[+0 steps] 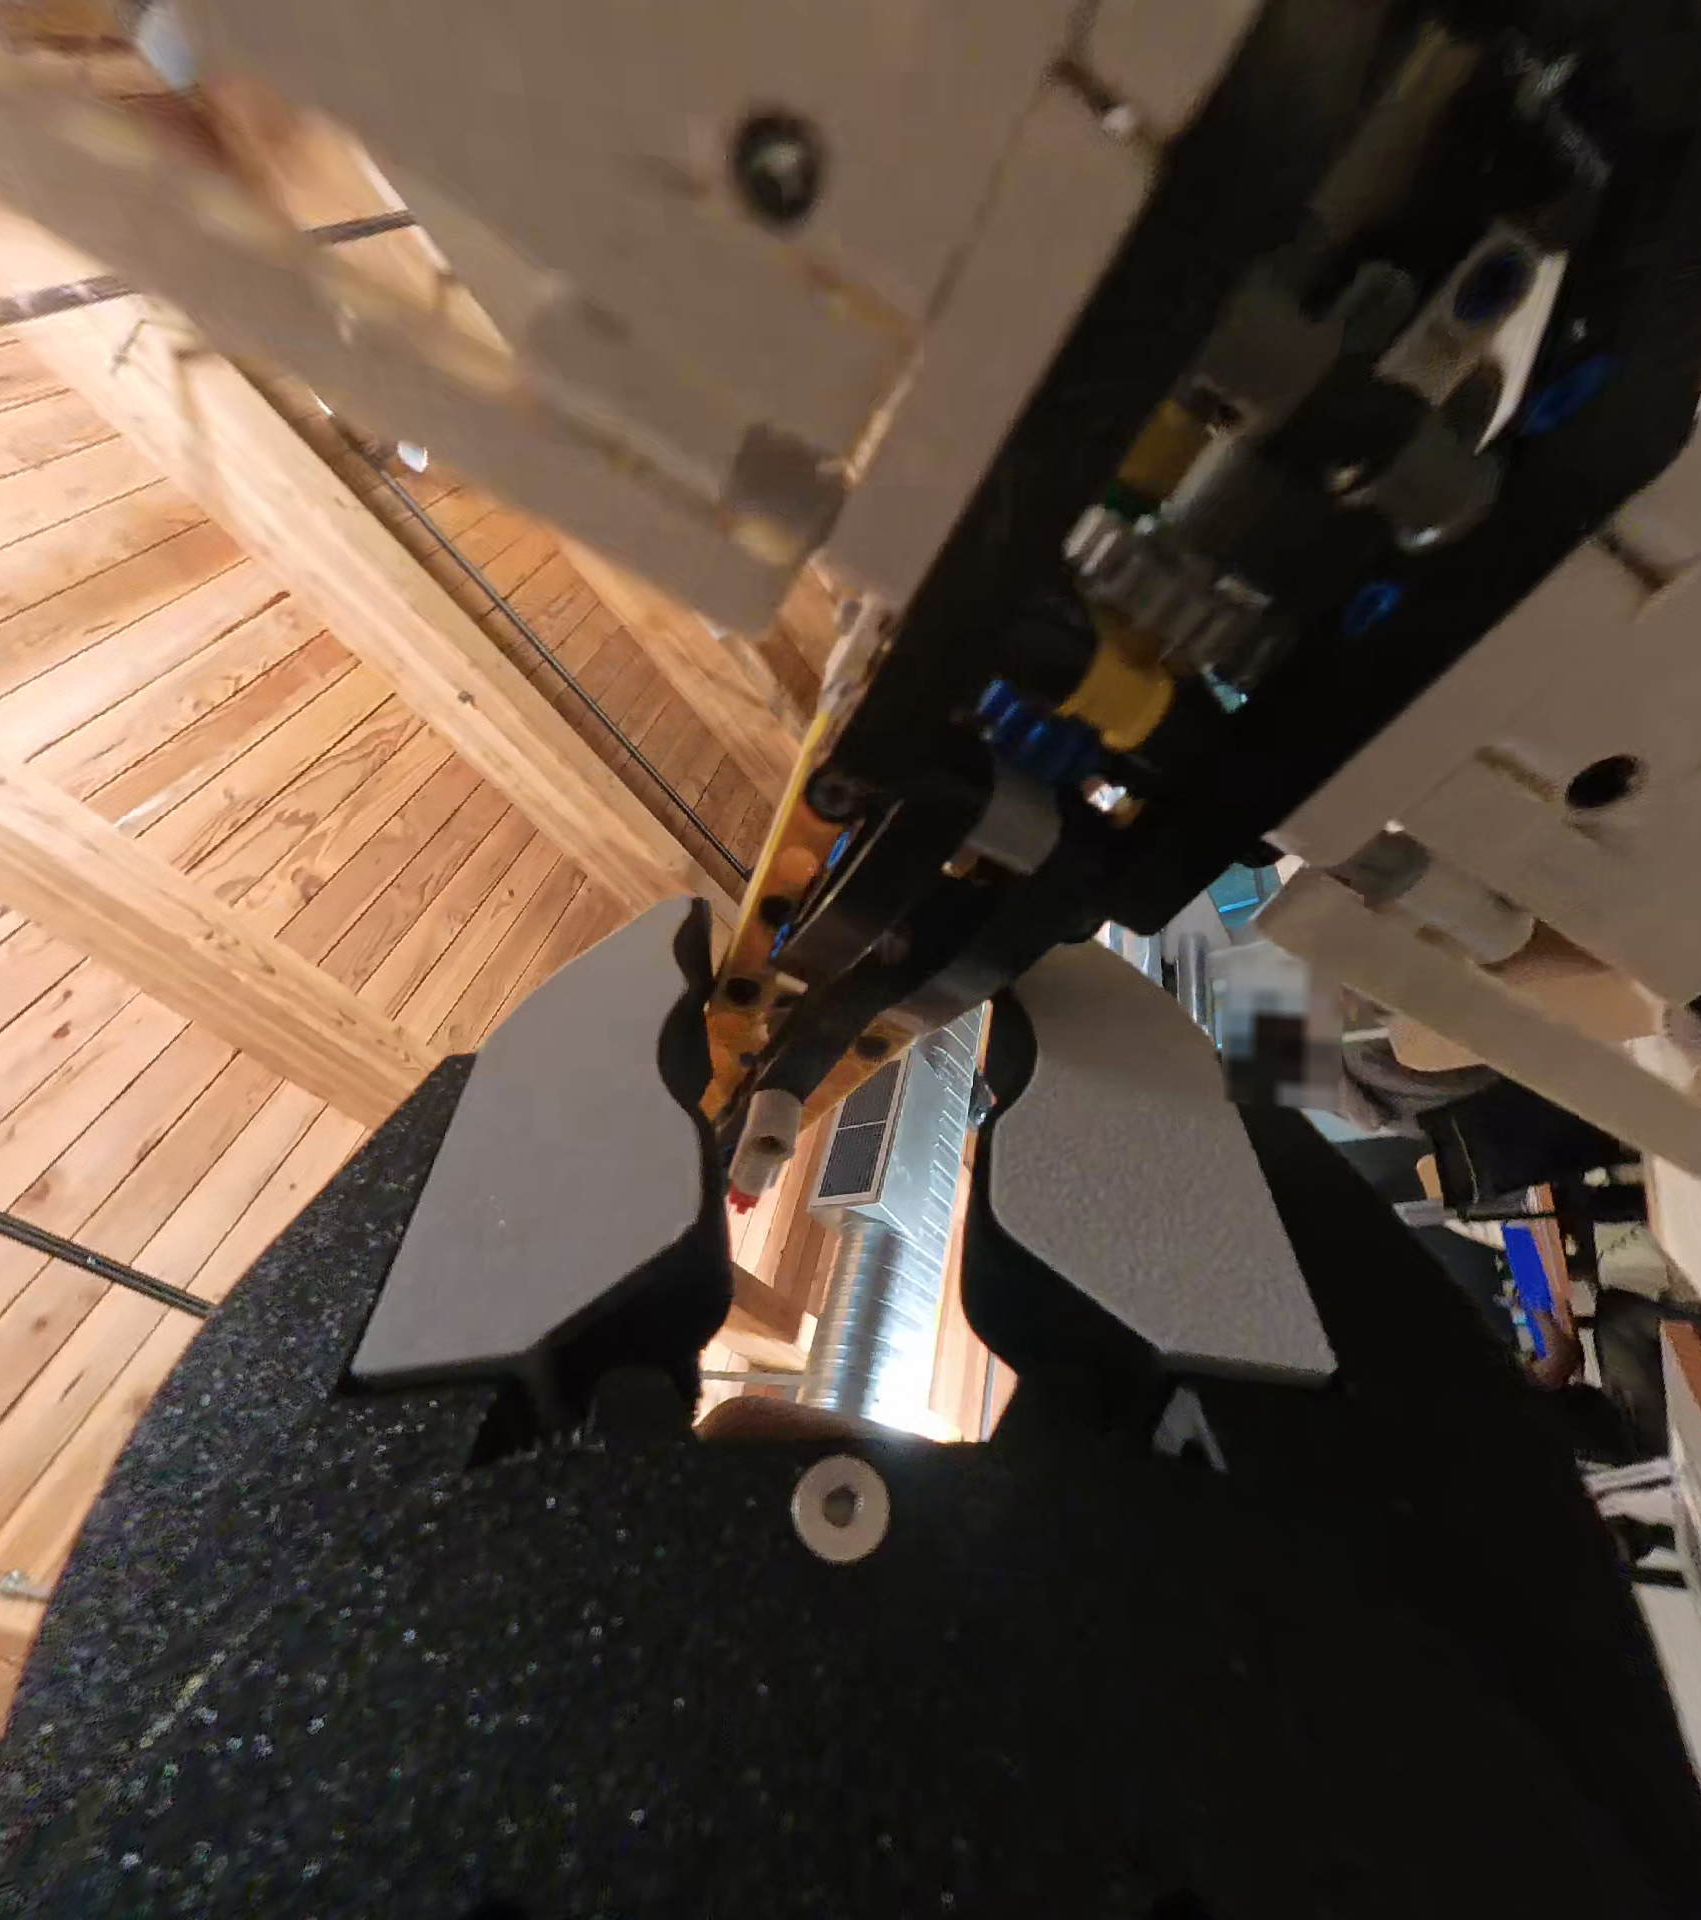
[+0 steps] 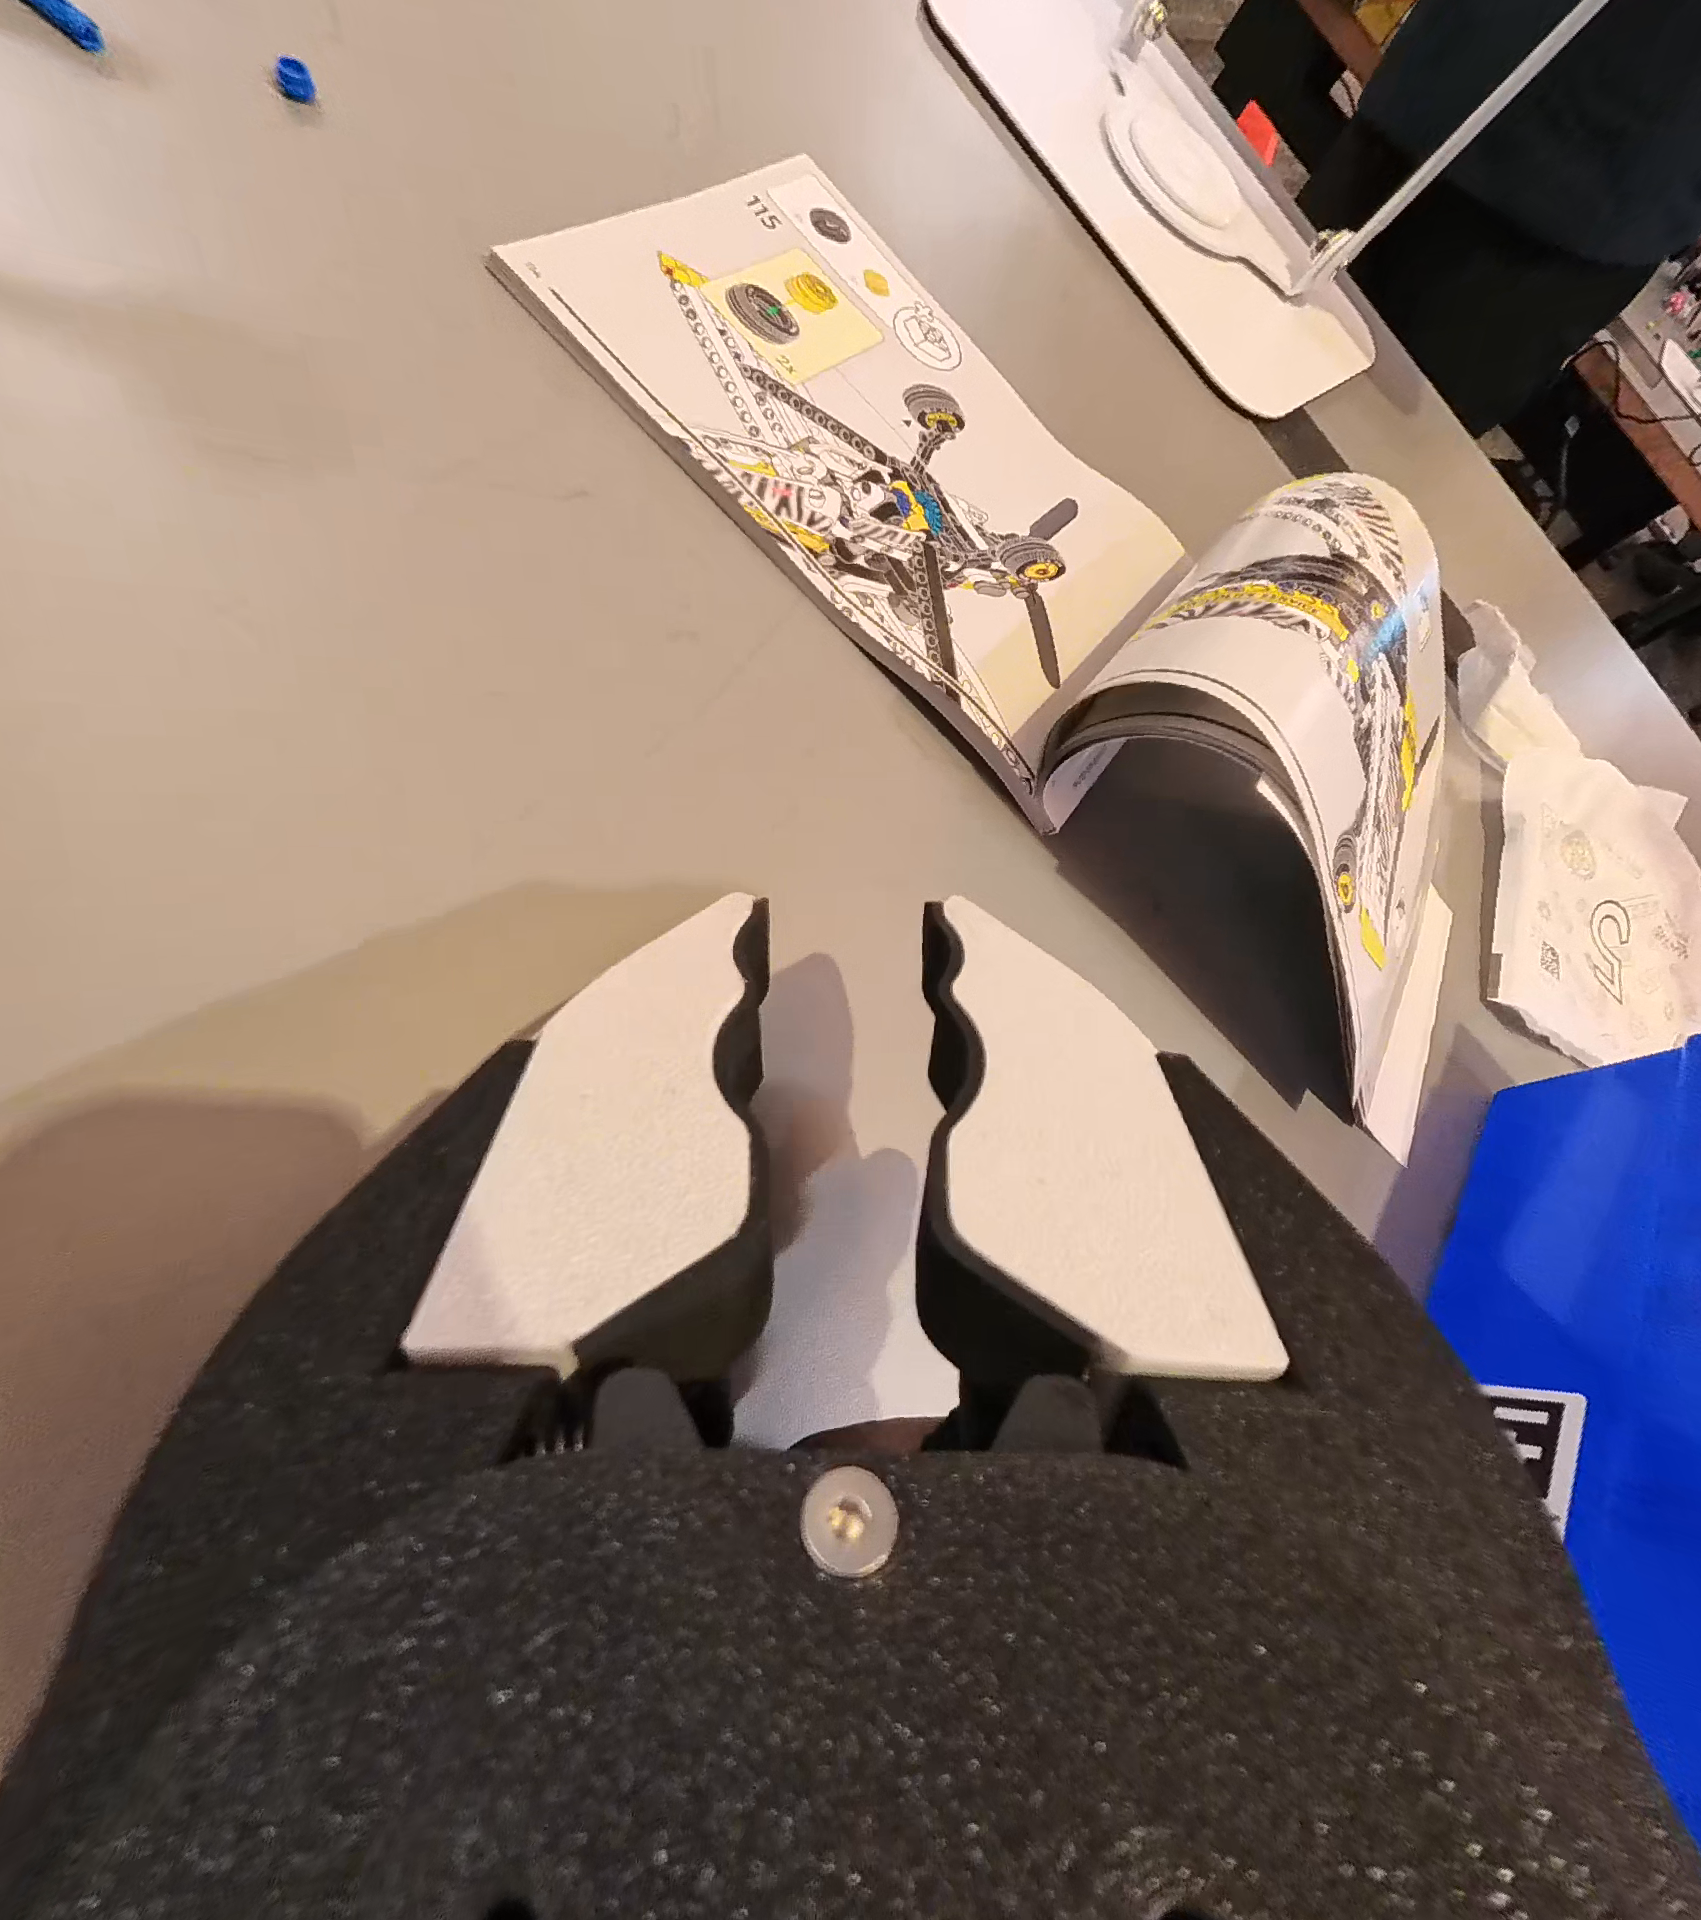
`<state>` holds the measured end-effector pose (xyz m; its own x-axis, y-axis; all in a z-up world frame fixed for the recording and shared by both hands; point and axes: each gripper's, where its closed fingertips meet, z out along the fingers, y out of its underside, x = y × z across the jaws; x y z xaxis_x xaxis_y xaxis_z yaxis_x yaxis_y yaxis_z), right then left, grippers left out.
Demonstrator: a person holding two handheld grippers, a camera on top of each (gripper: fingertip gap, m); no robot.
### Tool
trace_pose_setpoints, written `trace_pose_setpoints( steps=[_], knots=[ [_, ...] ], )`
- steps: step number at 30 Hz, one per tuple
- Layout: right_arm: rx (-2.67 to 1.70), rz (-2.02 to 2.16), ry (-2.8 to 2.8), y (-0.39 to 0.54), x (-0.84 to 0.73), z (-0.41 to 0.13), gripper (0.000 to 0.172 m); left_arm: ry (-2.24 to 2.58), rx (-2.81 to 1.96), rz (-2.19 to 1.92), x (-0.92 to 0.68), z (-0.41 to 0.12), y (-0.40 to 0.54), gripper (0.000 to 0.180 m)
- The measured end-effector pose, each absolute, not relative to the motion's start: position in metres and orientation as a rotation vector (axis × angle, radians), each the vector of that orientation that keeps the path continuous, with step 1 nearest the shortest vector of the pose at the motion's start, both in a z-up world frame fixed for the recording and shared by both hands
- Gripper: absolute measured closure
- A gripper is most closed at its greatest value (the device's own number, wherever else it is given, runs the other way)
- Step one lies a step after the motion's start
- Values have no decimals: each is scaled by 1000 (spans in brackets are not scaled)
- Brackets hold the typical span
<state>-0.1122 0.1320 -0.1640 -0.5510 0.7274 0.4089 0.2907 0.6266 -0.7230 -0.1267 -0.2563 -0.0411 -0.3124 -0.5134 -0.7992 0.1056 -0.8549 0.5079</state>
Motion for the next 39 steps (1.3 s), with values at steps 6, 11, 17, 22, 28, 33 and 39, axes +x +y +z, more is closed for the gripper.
trace_pose_setpoints(
  steps=[6, 11, 17, 22, 28, 33, 39],
  knots=[
    [-762, 786, -2133, 125, -109, -161, 144, -432, 1638, -2266, -79, -65, -246, 118],
    [-737, 766, -2126, 120, -106, -161, 144, -298, 1854, -2110, -58, -112, -258, 127],
    [-719, 731, -2124, 115, -105, -161, 144, -59, 2105, -1847, -60, -152, -272, 126],
    [-721, 775, -2136, 102, -101, -157, 144, 55, 2218, -1601, -77, -163, -281, 121],
    [-692, 880, -2173, 74, -90, -154, 141, 74, 2525, -1427, -82, -161, -265, 100],
    [-599, 992, -2228, 41, -79, -154, 137, 192, 2743, -1326, -69, -154, -269, 98],
    [-493, 1201, -2318, -9, -64, -149, 133, 658, 3352, -1082, -67, -140, -241, 99]
  ],
)
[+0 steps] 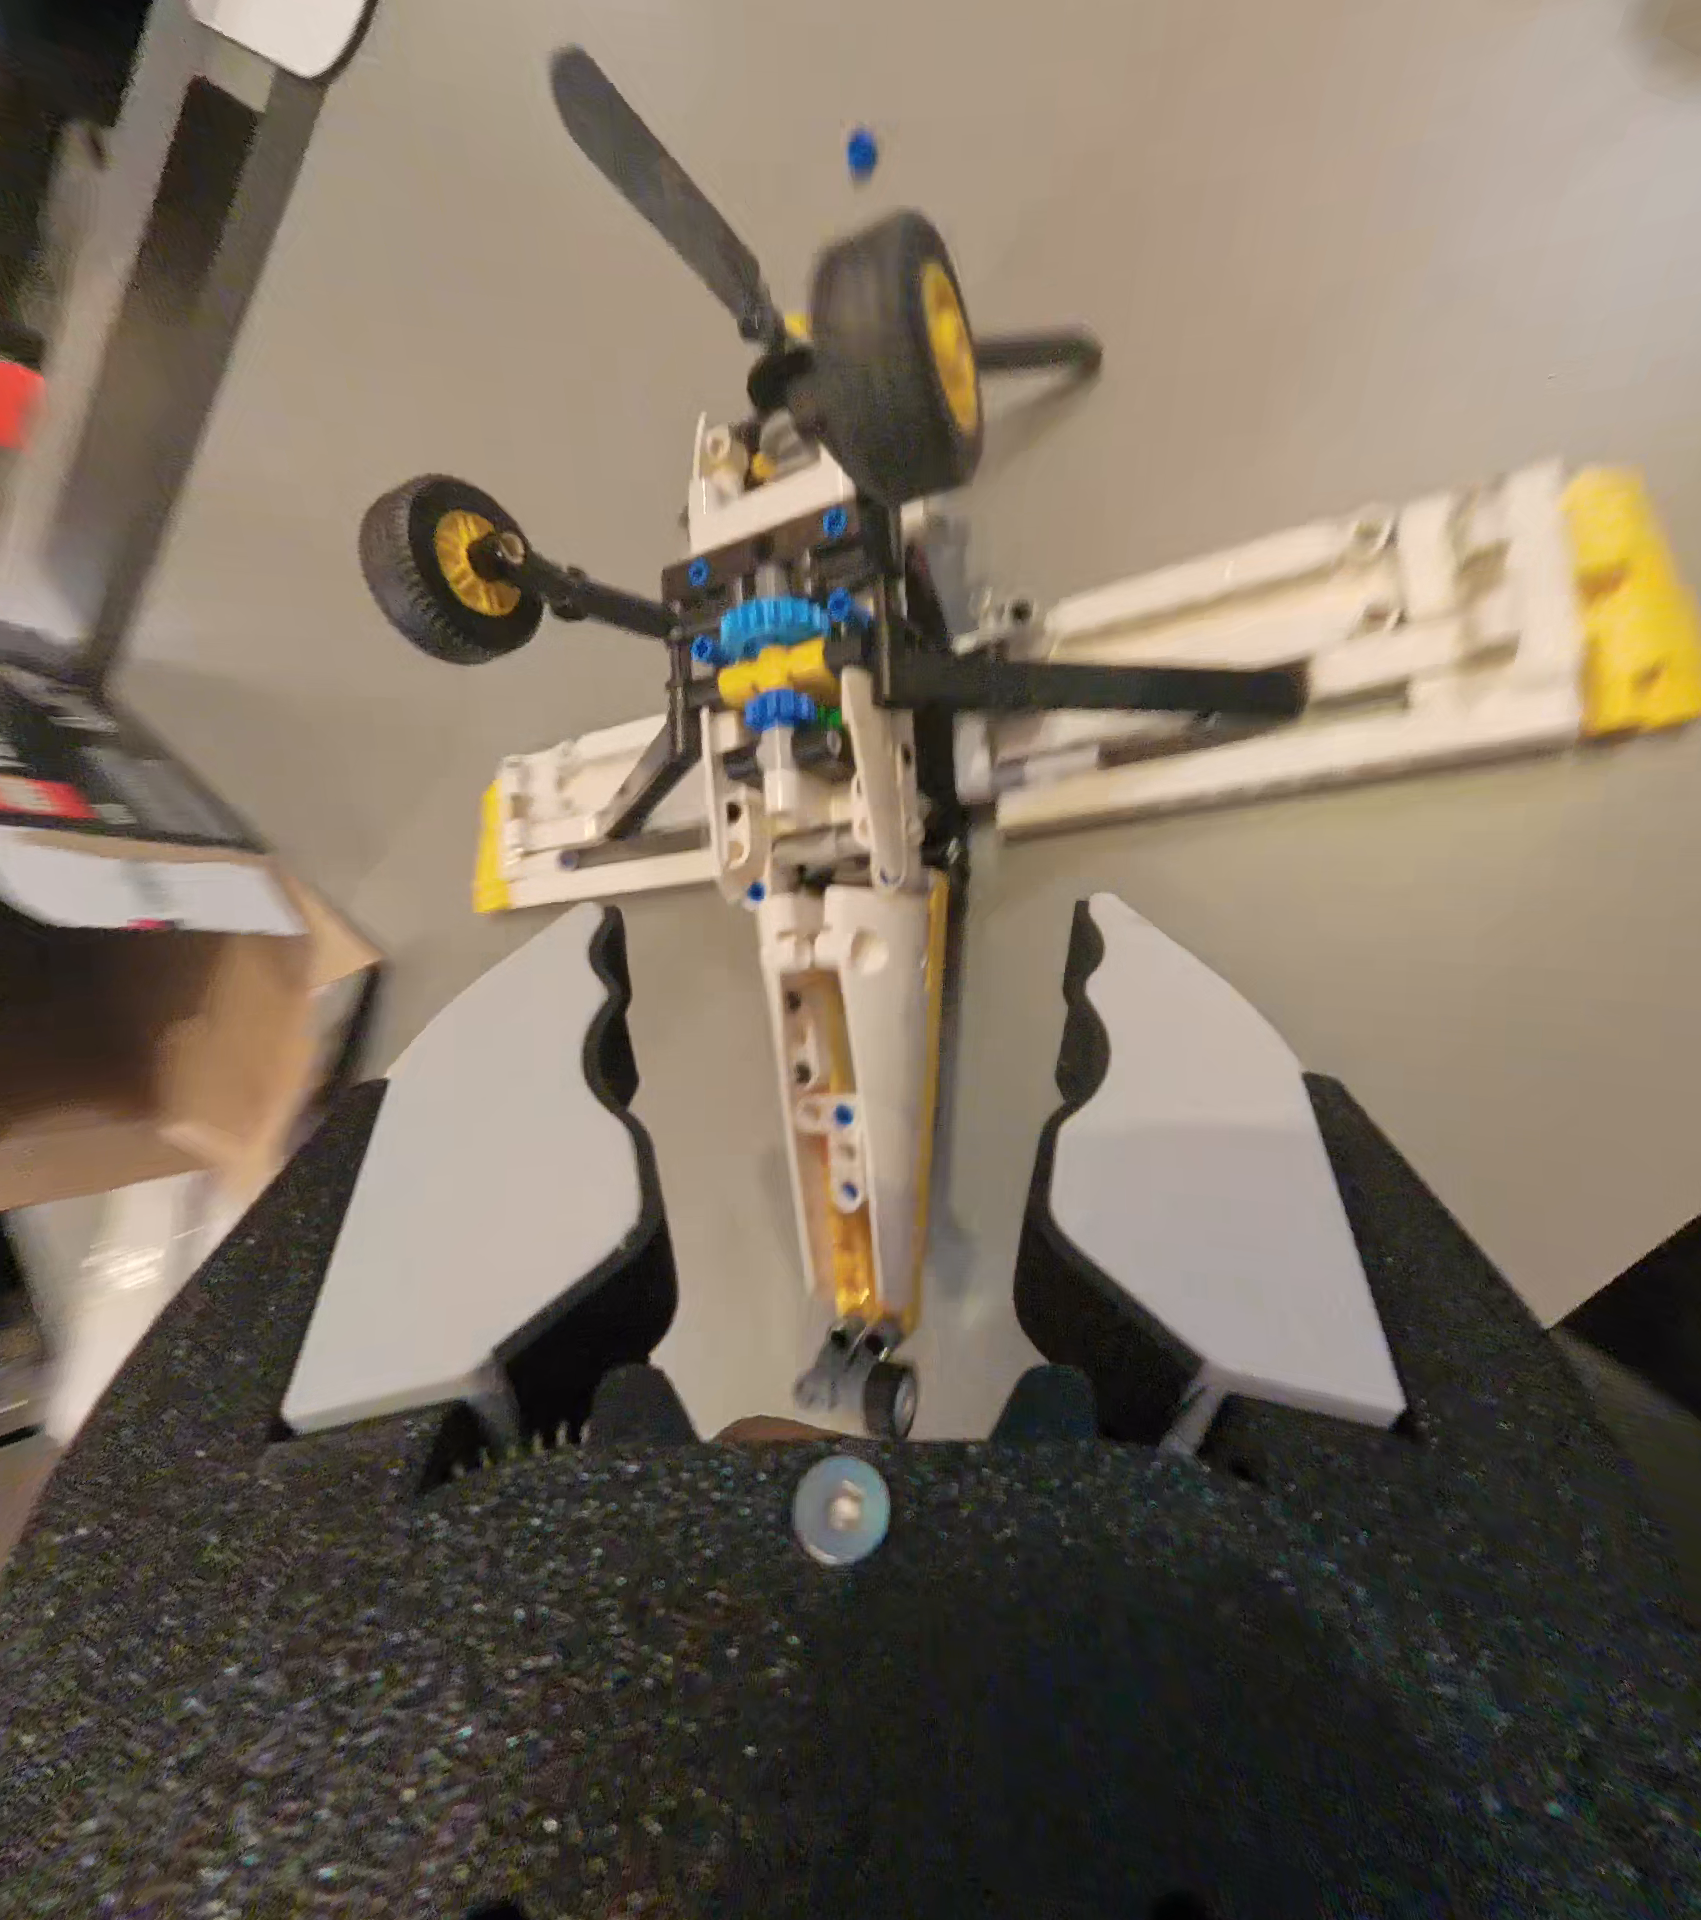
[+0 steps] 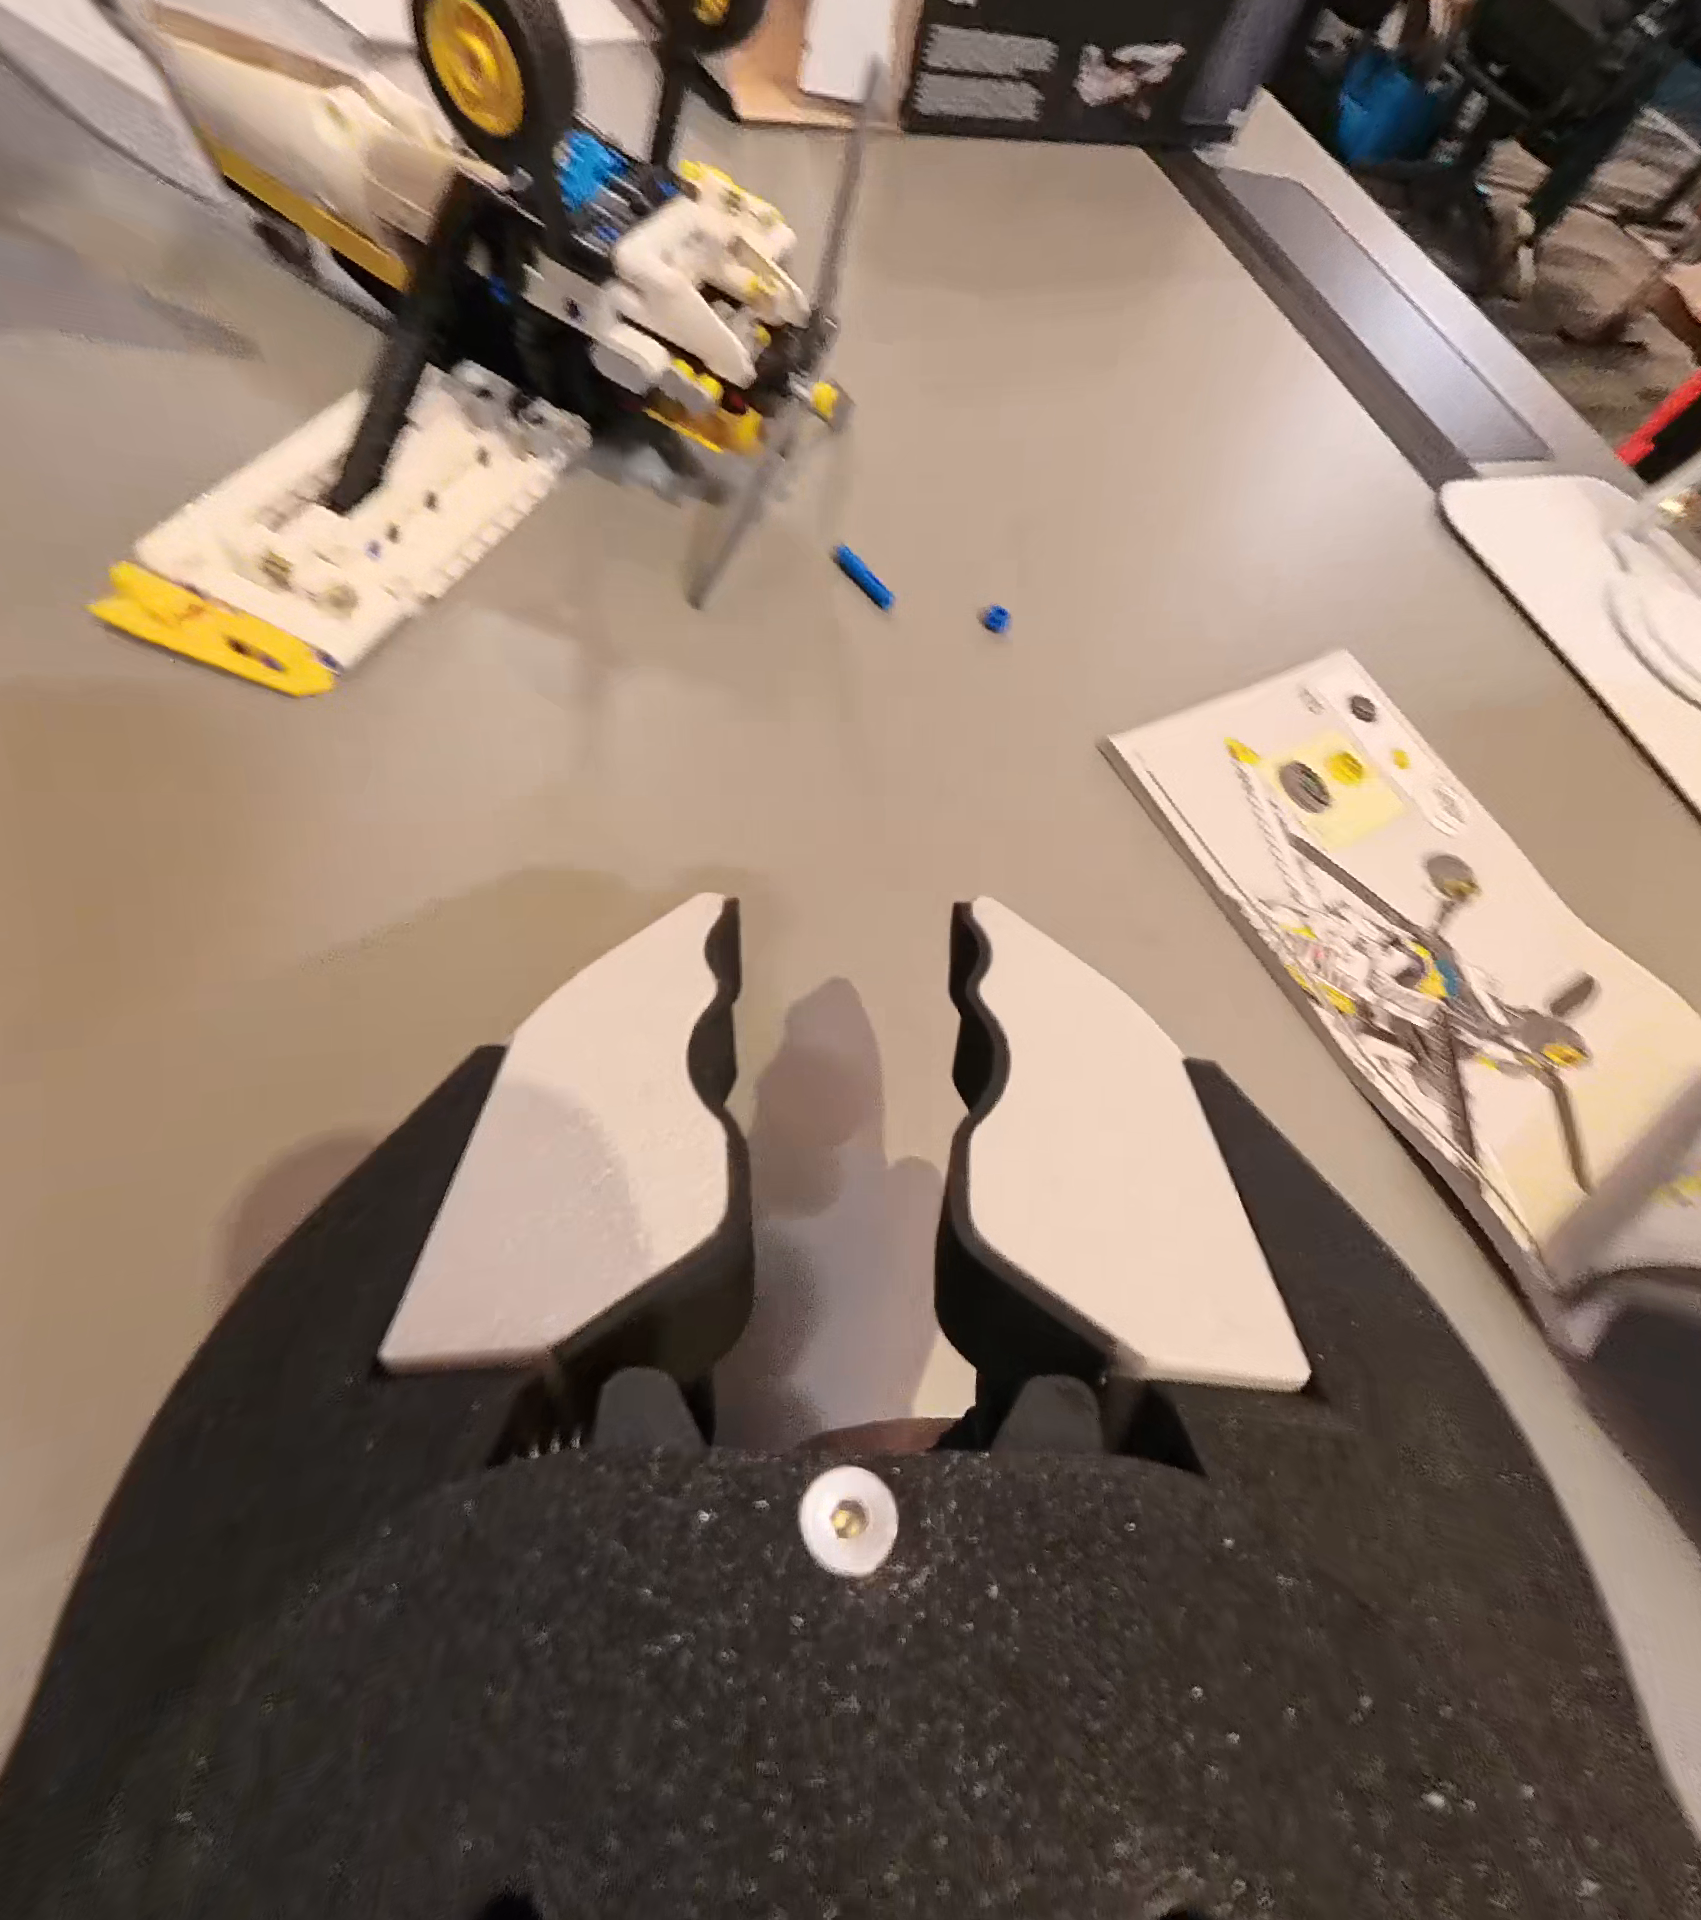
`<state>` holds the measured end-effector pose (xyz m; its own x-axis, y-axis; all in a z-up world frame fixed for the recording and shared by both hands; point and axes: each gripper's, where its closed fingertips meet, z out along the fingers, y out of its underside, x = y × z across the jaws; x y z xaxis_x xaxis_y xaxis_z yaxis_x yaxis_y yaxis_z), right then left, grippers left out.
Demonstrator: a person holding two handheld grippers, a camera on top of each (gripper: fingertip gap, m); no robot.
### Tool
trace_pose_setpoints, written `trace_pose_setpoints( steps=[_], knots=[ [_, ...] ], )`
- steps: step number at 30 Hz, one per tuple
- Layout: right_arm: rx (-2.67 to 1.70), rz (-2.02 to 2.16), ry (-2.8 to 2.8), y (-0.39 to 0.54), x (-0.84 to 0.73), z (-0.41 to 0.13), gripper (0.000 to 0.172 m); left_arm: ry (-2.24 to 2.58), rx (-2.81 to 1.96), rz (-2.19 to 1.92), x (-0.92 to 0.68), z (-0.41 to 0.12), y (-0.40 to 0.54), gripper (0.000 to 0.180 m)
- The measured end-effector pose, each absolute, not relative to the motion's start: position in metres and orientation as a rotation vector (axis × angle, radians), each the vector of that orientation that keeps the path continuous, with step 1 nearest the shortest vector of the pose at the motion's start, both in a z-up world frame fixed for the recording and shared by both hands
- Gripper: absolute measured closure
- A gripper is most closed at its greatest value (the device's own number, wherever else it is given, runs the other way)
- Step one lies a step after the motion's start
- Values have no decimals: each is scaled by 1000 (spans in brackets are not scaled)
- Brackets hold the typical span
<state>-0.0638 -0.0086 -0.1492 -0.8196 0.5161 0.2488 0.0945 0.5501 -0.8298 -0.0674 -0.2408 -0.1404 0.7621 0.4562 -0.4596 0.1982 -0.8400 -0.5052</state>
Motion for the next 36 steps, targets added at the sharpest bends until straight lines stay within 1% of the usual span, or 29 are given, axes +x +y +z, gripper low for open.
trace_pose_setpoints(
  steps=[4, 7, 12, 17, 20, 27, 32, 36],
  knots=[
    [-460, 1300, -2393, -33, -56, -152, 131, -649, -2412, 540, -81, -152, -227, 91],
    [-425, 1321, -2420, -41, -54, -155, 130, -735, -2304, 329, -87, -151, -213, 86],
    [-363, 1323, -2452, -49, -57, -160, 131, -797, -2341, 272, -98, -165, -210, 75],
    [-323, 1332, -2455, -59, -64, -159, 133, -801, -2368, 358, -109, -169, -203, 80],
    [-291, 1347, -2430, -67, -67, -155, 134, -756, -2379, 434, -115, -162, -204, 89],
    [-142, 1480, -2337, -107, -68, -125, 133, -656, -2396, 412, -119, -156, -202, 107],
    [-26, 1494, -2309, -140, -77, -112, 132, -566, -2418, 416, -120, -153, -202, 107],
    [-18, 1507, -2333, -158, -84, -110, 130, -449, -2427, 440, -120, -149, -198, 106]
  ],
)
